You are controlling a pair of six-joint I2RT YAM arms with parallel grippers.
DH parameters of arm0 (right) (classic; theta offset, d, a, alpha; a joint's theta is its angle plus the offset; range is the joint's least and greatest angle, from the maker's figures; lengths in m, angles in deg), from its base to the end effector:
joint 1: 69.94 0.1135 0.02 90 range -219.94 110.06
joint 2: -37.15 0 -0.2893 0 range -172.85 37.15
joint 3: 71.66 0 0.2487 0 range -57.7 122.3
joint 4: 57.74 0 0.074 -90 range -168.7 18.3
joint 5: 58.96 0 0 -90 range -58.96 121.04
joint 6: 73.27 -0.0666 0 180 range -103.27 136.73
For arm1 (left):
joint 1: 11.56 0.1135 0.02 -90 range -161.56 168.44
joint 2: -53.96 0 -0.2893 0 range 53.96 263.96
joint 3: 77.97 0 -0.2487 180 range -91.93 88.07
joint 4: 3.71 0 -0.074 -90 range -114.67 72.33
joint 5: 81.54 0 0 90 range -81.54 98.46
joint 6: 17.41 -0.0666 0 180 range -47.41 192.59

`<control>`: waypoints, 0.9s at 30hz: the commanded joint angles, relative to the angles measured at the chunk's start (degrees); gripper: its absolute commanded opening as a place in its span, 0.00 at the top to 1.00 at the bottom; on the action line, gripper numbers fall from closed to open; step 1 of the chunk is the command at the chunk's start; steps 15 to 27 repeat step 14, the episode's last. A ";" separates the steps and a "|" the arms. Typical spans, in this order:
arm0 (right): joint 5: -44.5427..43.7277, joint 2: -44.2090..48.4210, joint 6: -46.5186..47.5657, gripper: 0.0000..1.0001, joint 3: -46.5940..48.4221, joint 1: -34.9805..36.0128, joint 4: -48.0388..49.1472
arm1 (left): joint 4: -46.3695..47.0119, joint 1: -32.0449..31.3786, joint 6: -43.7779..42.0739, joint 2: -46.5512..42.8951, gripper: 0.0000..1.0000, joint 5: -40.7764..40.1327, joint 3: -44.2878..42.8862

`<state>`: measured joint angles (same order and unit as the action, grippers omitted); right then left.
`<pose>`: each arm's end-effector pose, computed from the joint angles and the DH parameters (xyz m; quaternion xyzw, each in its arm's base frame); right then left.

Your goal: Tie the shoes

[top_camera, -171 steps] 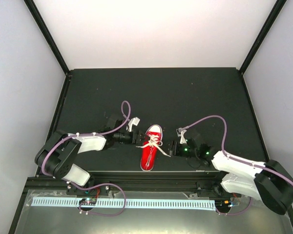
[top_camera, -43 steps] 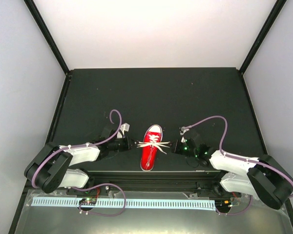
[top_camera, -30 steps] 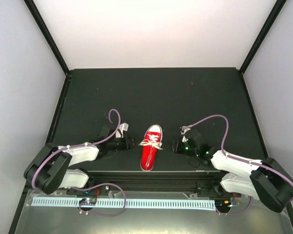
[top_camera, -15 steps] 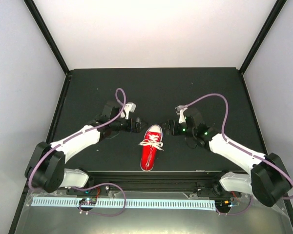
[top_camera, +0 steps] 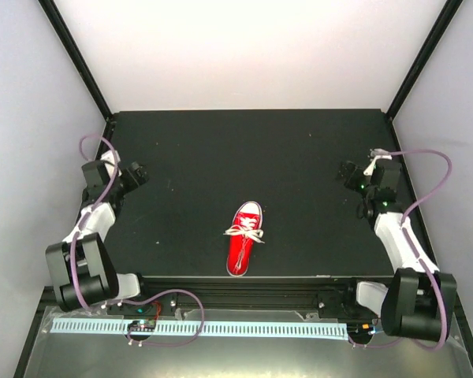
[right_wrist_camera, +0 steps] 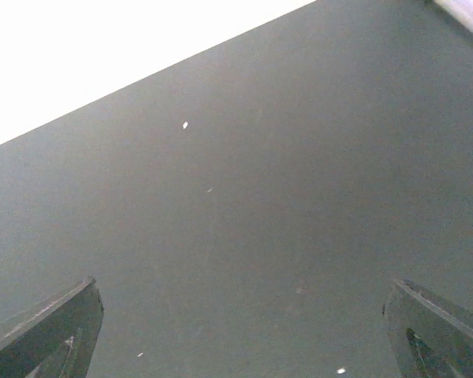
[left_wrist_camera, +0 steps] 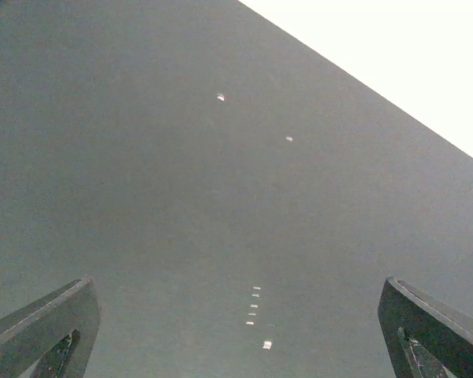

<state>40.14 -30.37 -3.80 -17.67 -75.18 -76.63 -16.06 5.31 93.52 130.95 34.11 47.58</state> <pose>0.2690 -0.0141 0.2477 0.1576 0.8601 0.1328 0.4666 0.2902 0.0579 0.2234 -0.1829 0.8511 -0.2126 0.4438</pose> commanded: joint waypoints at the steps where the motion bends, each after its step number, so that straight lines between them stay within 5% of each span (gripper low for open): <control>1: -10.14 4.92 5.13 0.00 -8.22 -0.81 15.04 | 15.35 0.88 -4.67 -5.15 0.01 -10.52 8.39; 4: -12.51 3.97 6.72 0.00 -13.94 -0.83 25.42 | 24.97 -1.43 -6.43 -4.24 0.01 -12.63 12.34; 12: -14.90 -4.19 8.91 0.00 -18.06 -0.82 39.38 | 30.55 -9.09 -14.93 -0.35 0.01 -20.39 13.44; 27: -14.72 -5.19 9.61 0.00 -17.65 -0.80 40.85 | 30.86 -9.54 -14.84 0.65 0.01 -21.89 12.92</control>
